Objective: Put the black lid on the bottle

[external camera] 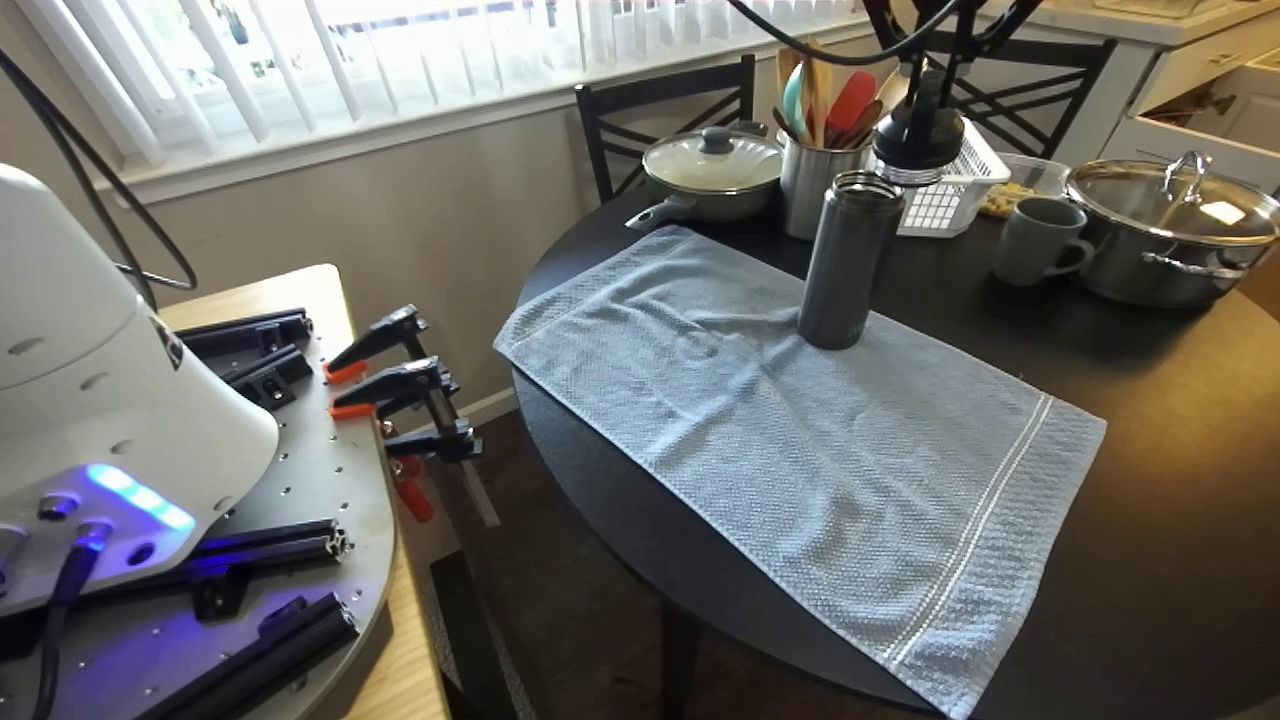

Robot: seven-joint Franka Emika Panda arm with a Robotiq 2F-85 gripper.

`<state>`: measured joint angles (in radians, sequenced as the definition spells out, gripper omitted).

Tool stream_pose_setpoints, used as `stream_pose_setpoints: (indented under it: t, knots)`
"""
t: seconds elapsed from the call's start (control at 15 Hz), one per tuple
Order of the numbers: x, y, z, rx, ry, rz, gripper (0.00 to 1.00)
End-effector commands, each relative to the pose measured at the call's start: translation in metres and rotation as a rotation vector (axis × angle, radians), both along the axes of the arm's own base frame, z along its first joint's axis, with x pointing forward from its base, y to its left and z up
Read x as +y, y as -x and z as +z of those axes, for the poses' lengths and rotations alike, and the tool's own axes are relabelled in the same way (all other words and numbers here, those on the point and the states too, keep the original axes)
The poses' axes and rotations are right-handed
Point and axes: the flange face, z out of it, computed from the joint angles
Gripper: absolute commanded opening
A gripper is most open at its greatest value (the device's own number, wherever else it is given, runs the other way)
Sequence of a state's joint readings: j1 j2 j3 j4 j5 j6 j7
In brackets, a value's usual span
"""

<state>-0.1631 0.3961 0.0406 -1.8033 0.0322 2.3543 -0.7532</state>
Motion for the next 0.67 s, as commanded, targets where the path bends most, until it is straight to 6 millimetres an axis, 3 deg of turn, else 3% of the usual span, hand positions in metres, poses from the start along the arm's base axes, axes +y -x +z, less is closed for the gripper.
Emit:
stream_pose_setpoints:
  t: [0.0,0.6]
  knots:
    - [-0.005,-0.029,0.007,0.037,-0.027,-0.013,0.06]
    - [0.007,-0.032,0.021,0.069,-0.041,0.051,0.06]
